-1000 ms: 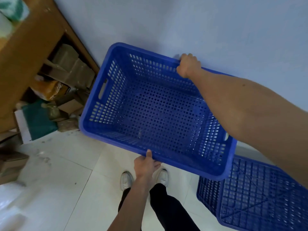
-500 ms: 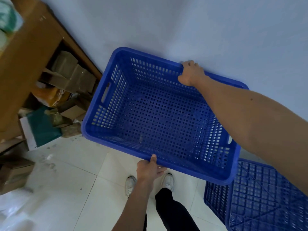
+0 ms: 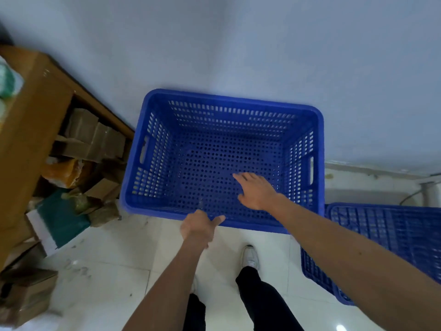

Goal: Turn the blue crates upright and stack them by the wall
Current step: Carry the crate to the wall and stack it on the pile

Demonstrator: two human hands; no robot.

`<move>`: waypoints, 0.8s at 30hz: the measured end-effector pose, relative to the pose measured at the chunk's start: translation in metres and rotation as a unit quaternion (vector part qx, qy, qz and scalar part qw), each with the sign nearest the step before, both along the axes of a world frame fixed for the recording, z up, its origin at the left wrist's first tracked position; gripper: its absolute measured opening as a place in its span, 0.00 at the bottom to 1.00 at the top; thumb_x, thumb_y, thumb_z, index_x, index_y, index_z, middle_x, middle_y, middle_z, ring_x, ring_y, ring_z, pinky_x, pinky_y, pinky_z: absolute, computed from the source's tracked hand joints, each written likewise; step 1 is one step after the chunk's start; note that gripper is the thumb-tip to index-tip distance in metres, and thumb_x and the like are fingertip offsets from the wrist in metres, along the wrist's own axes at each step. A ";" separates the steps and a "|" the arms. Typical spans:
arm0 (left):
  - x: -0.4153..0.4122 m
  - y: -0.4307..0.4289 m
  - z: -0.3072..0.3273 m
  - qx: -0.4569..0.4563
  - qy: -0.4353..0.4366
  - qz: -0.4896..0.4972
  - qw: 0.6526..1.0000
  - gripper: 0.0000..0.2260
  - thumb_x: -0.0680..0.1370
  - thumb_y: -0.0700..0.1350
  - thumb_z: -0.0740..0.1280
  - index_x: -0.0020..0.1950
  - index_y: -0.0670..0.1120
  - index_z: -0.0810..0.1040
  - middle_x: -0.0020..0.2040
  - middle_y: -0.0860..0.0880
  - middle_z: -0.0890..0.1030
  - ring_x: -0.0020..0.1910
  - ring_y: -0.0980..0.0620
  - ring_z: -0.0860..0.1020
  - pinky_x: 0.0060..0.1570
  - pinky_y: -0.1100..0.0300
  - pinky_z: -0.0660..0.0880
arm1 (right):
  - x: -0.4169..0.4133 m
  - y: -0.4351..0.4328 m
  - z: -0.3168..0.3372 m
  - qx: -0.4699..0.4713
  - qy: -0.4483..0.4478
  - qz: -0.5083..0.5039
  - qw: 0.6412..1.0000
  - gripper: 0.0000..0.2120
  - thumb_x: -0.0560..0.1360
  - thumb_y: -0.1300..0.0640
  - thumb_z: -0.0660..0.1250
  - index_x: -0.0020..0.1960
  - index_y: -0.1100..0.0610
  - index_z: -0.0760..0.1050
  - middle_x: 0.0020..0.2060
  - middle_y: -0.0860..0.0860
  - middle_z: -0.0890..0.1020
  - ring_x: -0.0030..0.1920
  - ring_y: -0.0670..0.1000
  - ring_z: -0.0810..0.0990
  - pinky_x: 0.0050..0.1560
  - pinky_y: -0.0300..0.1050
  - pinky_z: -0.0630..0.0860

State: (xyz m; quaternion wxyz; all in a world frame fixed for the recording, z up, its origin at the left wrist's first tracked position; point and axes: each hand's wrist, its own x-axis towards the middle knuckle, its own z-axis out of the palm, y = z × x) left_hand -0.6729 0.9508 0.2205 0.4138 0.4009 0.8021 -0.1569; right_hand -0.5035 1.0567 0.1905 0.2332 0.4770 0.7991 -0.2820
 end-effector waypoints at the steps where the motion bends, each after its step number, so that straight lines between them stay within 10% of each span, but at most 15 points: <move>1: -0.001 0.003 0.001 0.006 0.032 -0.053 0.998 0.31 0.71 0.73 0.62 0.40 0.43 0.76 0.31 0.49 0.80 0.31 0.50 0.81 0.35 0.58 0.78 | 0.006 -0.019 -0.002 -0.010 0.002 -0.017 1.000 0.33 0.80 0.46 0.59 0.80 0.53 0.50 0.78 0.53 0.58 0.77 0.56 0.58 0.74 0.56 0.60; 5: -0.008 0.009 0.002 0.053 0.099 -0.194 0.975 0.31 0.69 0.75 0.60 0.37 0.46 0.69 0.34 0.49 0.73 0.34 0.51 0.73 0.36 0.56 0.70 | 0.019 -0.083 -0.006 -0.055 0.001 -0.147 0.988 0.26 0.80 0.40 0.55 0.72 0.53 0.69 0.68 0.54 0.74 0.67 0.55 0.71 0.67 0.53 0.68; 10: -0.054 0.003 -0.030 0.117 0.104 -0.374 0.914 0.42 0.72 0.75 0.55 0.72 0.44 0.68 0.69 0.42 0.71 0.71 0.41 0.66 0.67 0.46 0.66 | 0.018 -0.129 -0.013 0.030 -0.031 -0.196 0.980 0.30 0.77 0.32 0.53 0.66 0.54 0.72 0.63 0.53 0.77 0.63 0.56 0.75 0.64 0.52 0.70; 16: -0.141 -0.001 -0.046 0.129 0.119 -0.456 0.872 0.15 0.82 0.49 0.61 0.67 0.46 0.70 0.61 0.45 0.77 0.63 0.44 0.74 0.59 0.49 0.74 | 0.016 -0.142 -0.026 0.139 -0.102 -0.150 0.974 0.16 0.82 0.49 0.54 0.65 0.56 0.68 0.59 0.54 0.76 0.60 0.57 0.75 0.63 0.51 0.68; 24: -0.158 0.008 -0.055 0.143 0.178 -0.544 0.808 0.18 0.80 0.41 0.62 0.70 0.46 0.69 0.53 0.46 0.81 0.52 0.45 0.81 0.47 0.53 0.76 | 0.027 -0.135 -0.023 0.185 -0.134 -0.067 0.971 0.14 0.85 0.50 0.50 0.64 0.54 0.68 0.53 0.51 0.80 0.49 0.56 0.81 0.39 0.48 0.69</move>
